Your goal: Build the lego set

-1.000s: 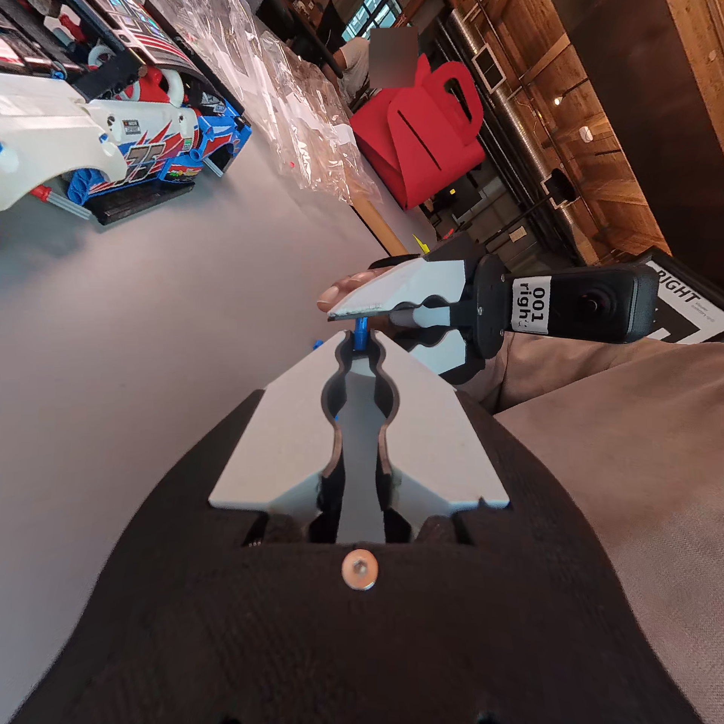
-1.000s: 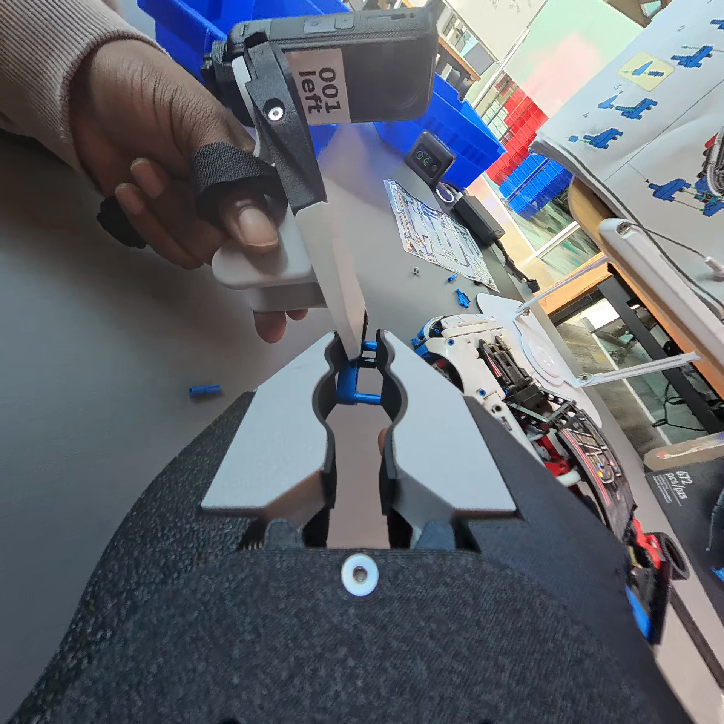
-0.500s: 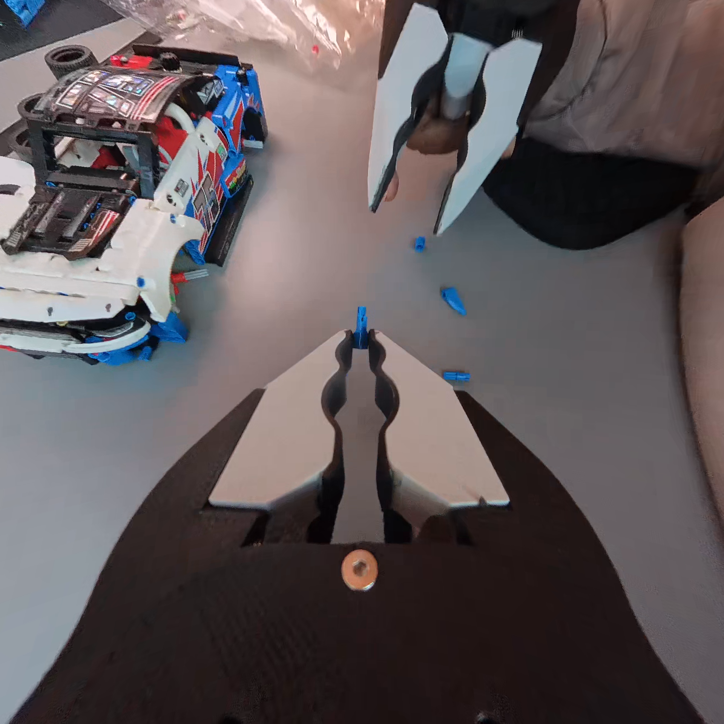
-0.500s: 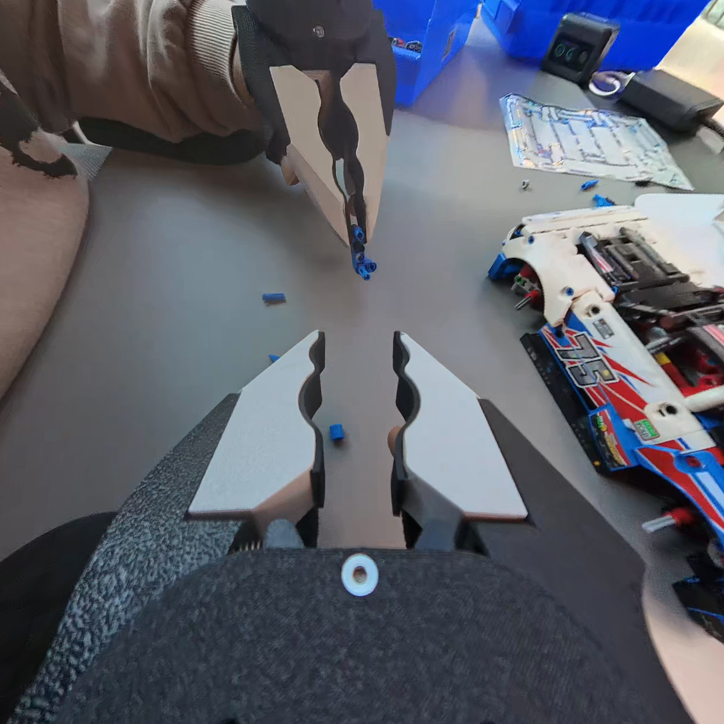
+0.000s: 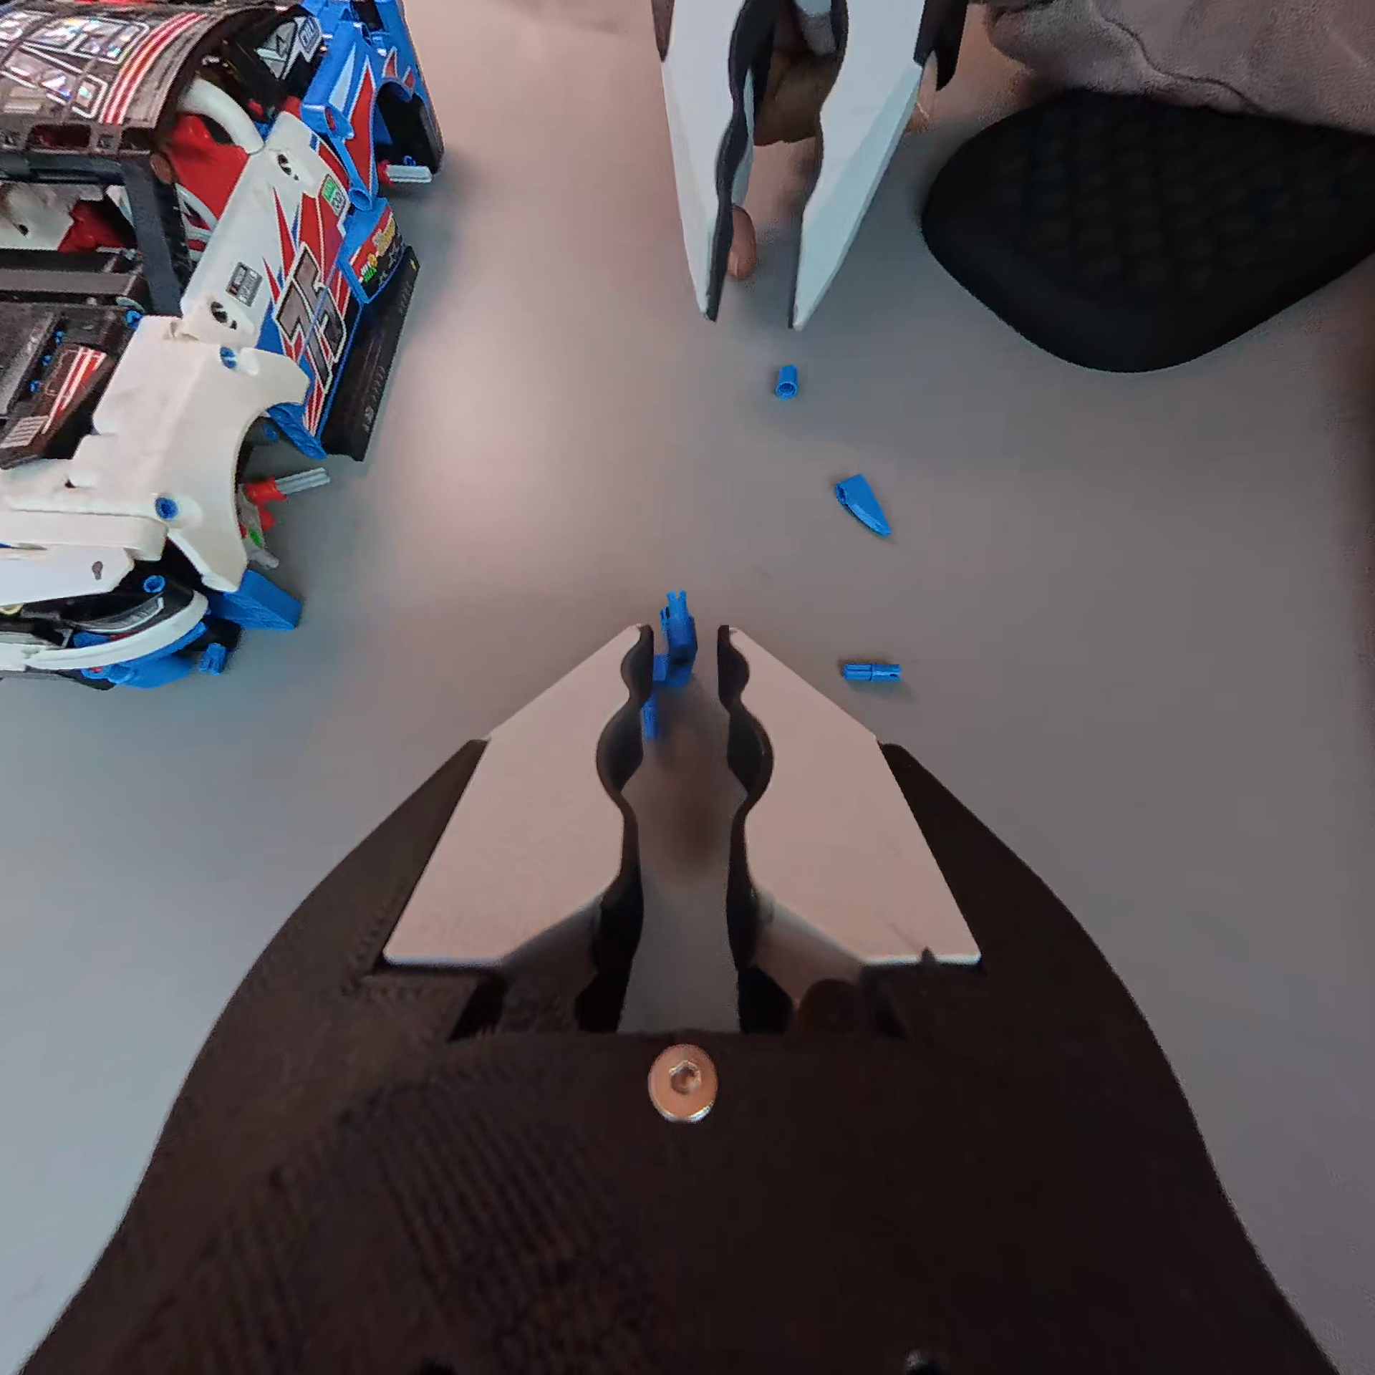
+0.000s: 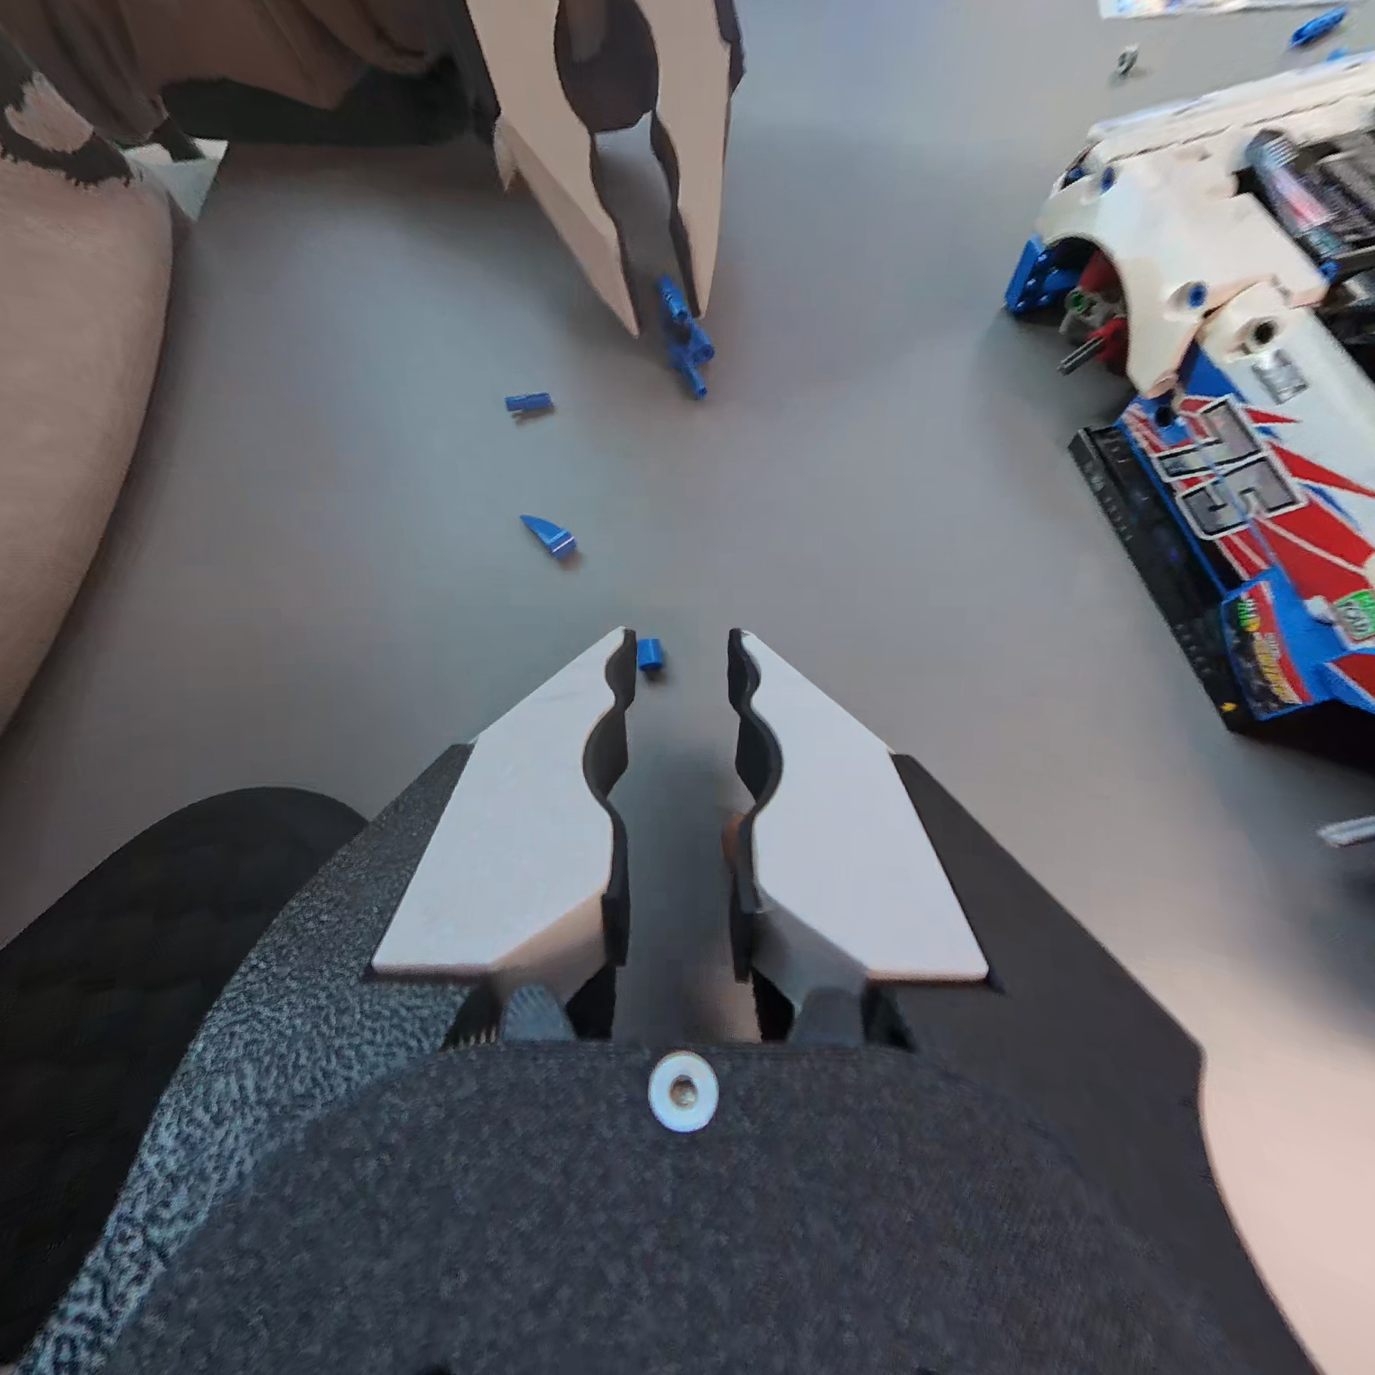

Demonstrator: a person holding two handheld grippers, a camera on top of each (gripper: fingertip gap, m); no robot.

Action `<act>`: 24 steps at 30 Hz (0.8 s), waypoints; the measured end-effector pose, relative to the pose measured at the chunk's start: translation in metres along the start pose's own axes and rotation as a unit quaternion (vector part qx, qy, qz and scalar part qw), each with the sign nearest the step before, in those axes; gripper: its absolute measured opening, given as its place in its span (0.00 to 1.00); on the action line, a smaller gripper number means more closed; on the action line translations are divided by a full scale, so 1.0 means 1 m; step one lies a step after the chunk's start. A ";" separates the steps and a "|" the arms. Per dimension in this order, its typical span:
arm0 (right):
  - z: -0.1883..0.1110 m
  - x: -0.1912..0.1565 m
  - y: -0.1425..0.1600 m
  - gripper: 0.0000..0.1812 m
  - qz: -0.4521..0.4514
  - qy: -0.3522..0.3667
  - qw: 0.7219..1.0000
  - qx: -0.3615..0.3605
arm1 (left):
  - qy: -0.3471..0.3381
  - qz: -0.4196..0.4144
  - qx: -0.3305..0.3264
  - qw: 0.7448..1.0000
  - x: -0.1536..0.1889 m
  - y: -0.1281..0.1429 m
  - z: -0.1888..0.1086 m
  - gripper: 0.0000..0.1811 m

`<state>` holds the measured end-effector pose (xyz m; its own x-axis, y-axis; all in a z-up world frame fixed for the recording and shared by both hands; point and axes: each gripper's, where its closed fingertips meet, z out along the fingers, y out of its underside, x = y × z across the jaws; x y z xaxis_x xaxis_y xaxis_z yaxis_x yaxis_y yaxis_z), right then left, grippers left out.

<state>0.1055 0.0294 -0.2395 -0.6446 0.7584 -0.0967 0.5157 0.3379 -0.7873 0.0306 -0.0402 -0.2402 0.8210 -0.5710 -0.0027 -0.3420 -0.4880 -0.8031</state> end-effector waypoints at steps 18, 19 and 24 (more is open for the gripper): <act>0.015 -0.012 0.013 0.08 -0.079 0.049 0.988 -0.123 | -0.061 0.015 -0.016 0.998 -0.015 0.004 0.003 0.03; 0.016 -0.012 0.013 0.07 -0.080 0.049 0.988 -0.123 | -0.061 0.012 -0.014 0.998 -0.016 0.004 0.003 0.03; 0.019 -0.014 0.011 0.03 -0.078 0.051 0.987 -0.129 | -0.063 -0.002 -0.006 0.998 -0.018 0.005 0.002 0.03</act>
<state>0.1097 0.0126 -0.2585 -0.6741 0.7337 0.0856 0.5496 0.5756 -0.6054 0.0157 -0.0310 -0.2453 0.8728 -0.4822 -0.0752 -0.3441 -0.4987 -0.7955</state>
